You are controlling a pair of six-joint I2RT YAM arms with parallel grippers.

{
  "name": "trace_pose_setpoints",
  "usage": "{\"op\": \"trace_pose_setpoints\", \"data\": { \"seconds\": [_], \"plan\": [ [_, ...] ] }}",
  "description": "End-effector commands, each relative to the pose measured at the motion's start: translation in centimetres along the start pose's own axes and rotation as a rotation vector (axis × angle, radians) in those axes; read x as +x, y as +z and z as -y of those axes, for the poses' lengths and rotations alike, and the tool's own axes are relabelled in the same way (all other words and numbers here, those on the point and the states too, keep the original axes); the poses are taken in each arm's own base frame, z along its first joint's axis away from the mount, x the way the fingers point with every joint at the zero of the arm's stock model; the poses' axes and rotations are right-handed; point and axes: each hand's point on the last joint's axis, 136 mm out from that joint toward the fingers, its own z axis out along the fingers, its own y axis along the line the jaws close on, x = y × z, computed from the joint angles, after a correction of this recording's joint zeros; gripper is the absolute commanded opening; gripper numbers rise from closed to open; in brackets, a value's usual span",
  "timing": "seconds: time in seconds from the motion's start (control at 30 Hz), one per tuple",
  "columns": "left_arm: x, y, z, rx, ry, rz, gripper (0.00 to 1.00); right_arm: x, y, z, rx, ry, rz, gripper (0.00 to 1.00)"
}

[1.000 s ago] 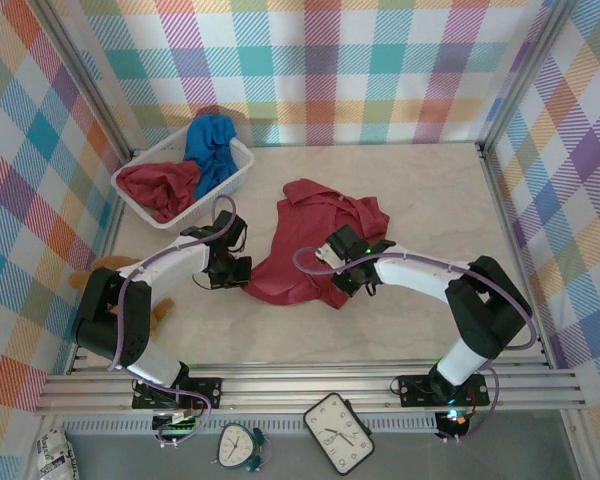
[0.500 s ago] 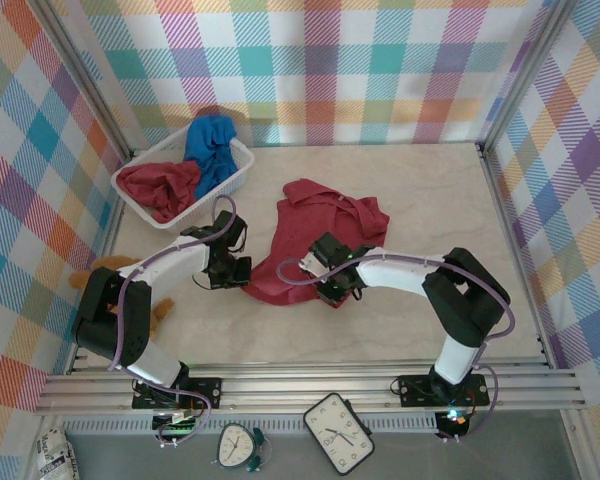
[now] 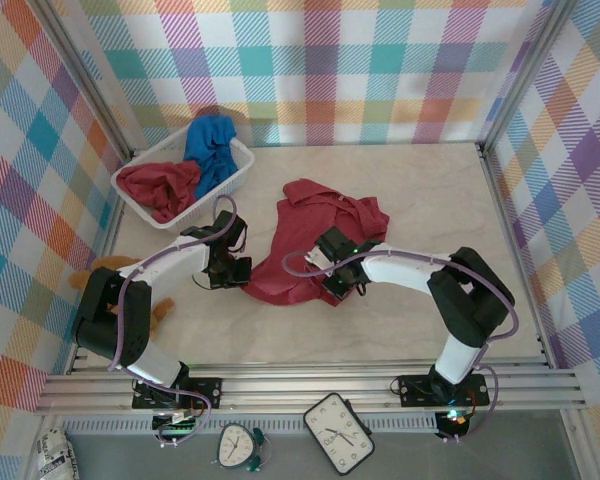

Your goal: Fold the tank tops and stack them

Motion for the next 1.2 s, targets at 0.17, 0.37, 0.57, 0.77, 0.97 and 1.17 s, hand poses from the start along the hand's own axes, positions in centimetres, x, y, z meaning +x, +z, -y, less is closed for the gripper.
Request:
{"op": "trace_pose_setpoints", "data": {
  "seconds": [0.17, 0.37, 0.57, 0.77, 0.97, 1.17],
  "plan": [
    [-0.3, -1.0, -0.7, -0.035, -0.007, 0.009, 0.0, 0.6, -3.6, 2.2, 0.08, 0.134, 0.082, 0.0],
    [-1.1, -2.3, -0.6, -0.041, -0.016, 0.047, 0.0, 4.3, -6.9, 7.1, 0.159, 0.463, 0.137, 0.0],
    [-1.6, -2.6, 0.6, 0.017, -0.052, 0.066, 0.0, 7.0, -9.8, 8.3, 0.102, 0.791, 0.272, 0.0],
    [-1.3, -1.8, 1.5, 0.051, -0.054, 0.05, 0.0, 9.1, -9.1, 4.3, -0.083, 1.0, 0.238, 0.0],
    [-1.1, -0.9, 1.9, 0.055, -0.046, 0.035, 0.0, 11.6, -6.2, 1.2, -0.159, 1.056, 0.169, 0.01],
    [-1.0, -0.4, 1.8, 0.044, -0.04, 0.027, 0.0, 13.3, -5.6, 0.5, -0.099, 1.069, 0.119, 0.14]
  ]
}}
